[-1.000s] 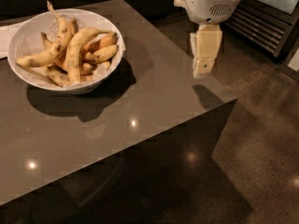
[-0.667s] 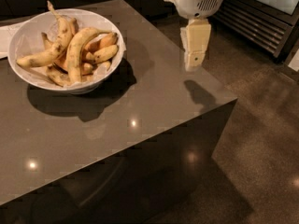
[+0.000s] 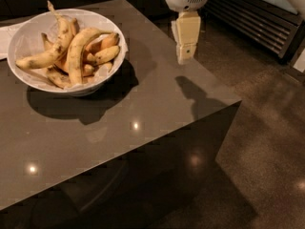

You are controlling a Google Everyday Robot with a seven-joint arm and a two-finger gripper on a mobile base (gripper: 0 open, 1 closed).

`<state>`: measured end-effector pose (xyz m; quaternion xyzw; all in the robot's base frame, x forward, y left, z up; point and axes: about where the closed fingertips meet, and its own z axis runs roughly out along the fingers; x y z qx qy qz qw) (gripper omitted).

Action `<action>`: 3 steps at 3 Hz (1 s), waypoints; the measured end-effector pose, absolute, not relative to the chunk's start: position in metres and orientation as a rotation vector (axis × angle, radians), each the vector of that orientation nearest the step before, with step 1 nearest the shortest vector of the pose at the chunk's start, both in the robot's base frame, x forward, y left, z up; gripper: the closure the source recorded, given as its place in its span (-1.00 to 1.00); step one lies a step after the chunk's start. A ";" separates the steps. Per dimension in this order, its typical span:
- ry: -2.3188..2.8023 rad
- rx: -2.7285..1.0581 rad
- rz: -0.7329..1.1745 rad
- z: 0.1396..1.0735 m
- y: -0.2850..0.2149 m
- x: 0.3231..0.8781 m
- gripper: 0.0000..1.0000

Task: Pick banana from white bowl

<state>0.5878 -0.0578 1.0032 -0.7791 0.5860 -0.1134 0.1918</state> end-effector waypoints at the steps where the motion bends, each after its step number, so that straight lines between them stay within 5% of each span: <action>1: 1.621 -2.195 -0.352 1.003 -0.056 0.588 -1.00; 3: 1.498 -2.311 -0.459 1.013 -0.011 0.620 -1.00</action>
Offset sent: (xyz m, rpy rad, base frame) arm 0.0328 0.0544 0.0215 -0.1356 -0.1032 0.1093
